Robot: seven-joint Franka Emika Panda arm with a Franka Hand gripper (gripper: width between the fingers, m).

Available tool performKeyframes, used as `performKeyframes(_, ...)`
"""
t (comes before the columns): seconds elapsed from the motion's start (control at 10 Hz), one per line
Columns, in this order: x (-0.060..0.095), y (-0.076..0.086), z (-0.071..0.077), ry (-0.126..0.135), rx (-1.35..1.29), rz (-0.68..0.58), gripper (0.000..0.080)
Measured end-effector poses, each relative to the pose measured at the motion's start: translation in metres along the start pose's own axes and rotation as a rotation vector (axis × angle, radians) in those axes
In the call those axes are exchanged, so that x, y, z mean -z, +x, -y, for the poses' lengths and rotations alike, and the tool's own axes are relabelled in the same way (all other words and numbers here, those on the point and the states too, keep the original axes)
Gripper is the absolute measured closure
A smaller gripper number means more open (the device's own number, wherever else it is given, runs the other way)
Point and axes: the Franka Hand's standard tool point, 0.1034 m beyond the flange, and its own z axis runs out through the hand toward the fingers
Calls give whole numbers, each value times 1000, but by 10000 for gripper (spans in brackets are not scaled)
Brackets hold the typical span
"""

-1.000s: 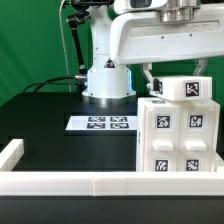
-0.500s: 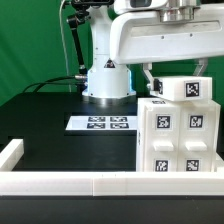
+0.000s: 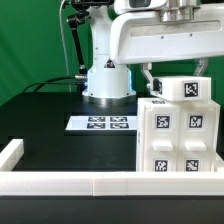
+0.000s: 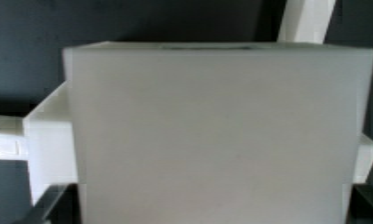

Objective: Assemble cabinet

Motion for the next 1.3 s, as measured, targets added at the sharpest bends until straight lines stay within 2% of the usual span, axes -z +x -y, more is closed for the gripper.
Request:
performKeyframes(0.5,0,0,3,12,-349,0,238)
performKeyframes(0.7,-1,2,5,44,-548,-12,238)
performKeyframes(1.3,-1,3,14,61,-934,-3,238)
